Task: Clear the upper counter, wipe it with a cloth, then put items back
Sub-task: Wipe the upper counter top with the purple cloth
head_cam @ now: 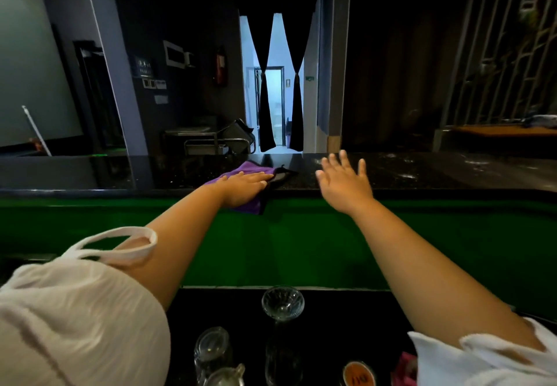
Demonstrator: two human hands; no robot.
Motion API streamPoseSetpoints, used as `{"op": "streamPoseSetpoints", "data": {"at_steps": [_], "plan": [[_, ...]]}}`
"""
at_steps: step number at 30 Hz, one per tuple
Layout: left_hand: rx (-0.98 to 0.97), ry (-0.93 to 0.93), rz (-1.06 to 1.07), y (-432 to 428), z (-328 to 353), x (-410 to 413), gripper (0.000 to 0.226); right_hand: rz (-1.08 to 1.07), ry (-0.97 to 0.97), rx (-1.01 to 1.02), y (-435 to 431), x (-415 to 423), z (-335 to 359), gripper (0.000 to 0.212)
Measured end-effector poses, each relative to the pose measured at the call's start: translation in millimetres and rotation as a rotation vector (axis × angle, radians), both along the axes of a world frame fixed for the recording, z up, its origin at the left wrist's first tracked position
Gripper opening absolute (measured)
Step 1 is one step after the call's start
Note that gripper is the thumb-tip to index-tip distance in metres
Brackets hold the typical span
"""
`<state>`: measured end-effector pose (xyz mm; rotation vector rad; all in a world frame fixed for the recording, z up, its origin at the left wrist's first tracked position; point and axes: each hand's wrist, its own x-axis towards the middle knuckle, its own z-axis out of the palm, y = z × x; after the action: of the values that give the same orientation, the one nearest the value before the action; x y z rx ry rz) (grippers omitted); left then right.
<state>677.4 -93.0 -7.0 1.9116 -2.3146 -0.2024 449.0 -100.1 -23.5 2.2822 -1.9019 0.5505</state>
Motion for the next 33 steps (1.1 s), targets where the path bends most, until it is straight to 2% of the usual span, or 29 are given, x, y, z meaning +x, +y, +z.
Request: {"op": "streamPoseSetpoints", "data": {"at_steps": [2,5,16,24,29,33], "plan": [[-0.005,0.001,0.018,-1,0,-1,0.046,-0.036,0.055,0.008,-7,-23,4,0.057],[-0.029,0.006,0.030,-4,0,-6,0.047,0.060,0.094,0.024,-12,-29,2,0.053],[-0.105,-0.014,0.079,-5,-7,-8,0.047,-0.007,0.018,-0.017,-15,-26,-4,0.057],[-0.187,-0.029,0.162,-3,-5,-40,0.050,-0.078,0.000,-0.011,-14,-22,-3,0.052],[-0.237,0.001,0.011,7,-10,-83,0.049,-0.103,-0.055,-0.036,-15,-22,-3,0.051],[-0.294,-0.042,-0.048,9,-14,-68,0.050,-0.096,-0.100,-0.076,-14,-24,-5,0.051]]}}
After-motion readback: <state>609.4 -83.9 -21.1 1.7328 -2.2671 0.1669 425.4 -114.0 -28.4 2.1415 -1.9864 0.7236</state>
